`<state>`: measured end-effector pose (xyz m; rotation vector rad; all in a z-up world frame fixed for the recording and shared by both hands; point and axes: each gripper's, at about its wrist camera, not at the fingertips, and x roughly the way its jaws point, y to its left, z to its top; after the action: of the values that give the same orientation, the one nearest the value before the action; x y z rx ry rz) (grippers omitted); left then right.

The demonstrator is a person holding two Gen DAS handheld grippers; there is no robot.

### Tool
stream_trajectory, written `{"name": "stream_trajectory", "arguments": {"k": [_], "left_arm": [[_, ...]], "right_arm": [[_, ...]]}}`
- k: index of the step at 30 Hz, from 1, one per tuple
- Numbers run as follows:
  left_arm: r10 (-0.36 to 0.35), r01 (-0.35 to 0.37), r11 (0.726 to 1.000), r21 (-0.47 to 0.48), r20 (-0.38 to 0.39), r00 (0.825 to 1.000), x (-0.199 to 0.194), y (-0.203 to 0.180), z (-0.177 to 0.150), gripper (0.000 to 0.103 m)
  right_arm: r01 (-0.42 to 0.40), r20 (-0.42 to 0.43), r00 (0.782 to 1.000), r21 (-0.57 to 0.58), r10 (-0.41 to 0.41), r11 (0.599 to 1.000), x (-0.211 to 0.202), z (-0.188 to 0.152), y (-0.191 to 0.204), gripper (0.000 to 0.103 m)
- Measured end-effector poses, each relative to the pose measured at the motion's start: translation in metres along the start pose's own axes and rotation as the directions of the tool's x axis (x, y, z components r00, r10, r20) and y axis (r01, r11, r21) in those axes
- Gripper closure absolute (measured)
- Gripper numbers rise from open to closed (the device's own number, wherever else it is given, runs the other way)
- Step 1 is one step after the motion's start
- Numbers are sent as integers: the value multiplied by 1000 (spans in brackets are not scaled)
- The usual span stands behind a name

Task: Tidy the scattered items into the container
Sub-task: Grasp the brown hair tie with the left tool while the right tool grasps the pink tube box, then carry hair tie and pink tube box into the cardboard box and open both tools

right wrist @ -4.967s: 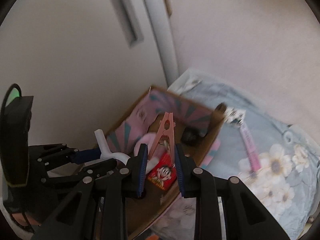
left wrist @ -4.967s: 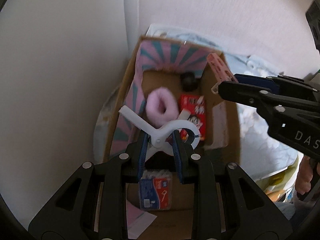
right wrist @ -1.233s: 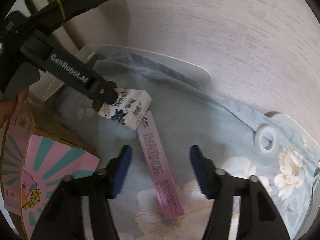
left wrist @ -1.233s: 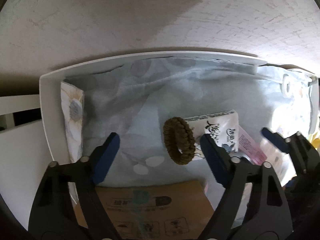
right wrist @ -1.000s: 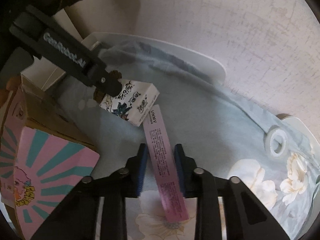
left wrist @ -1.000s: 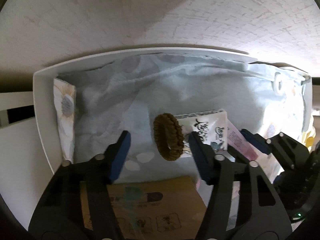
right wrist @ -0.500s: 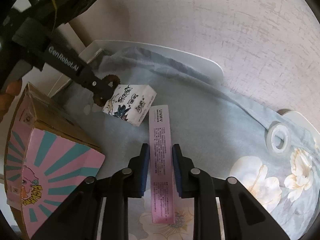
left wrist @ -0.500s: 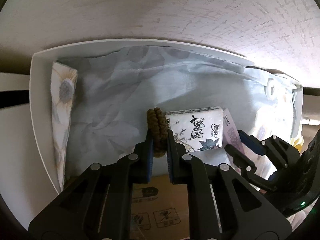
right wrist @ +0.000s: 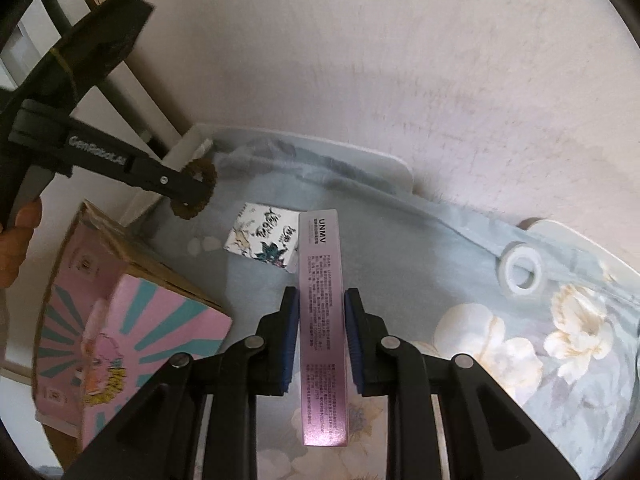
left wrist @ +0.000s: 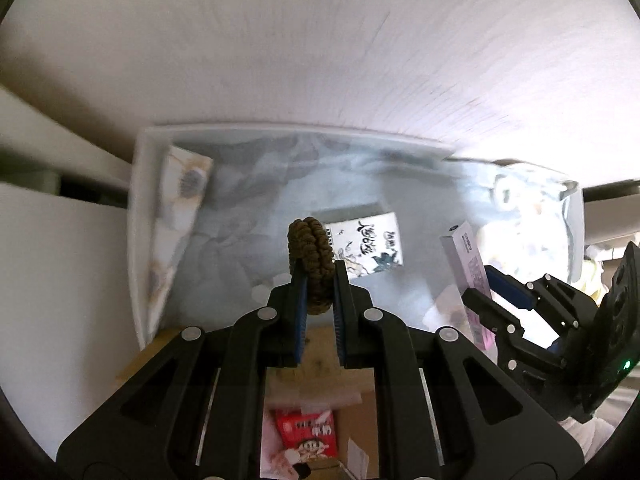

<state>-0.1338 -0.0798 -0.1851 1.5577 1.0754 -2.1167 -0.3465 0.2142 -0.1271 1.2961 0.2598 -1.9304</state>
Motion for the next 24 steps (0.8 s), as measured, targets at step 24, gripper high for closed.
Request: {"name": "stream_trajectory", "arguments": {"k": [24], "left_arm": [[171,-150,984,-96,272,947,-106,6,-238,93]], "right_arm": [[-240,110,959,-161,260,957,-69,-3,213,82]]}}
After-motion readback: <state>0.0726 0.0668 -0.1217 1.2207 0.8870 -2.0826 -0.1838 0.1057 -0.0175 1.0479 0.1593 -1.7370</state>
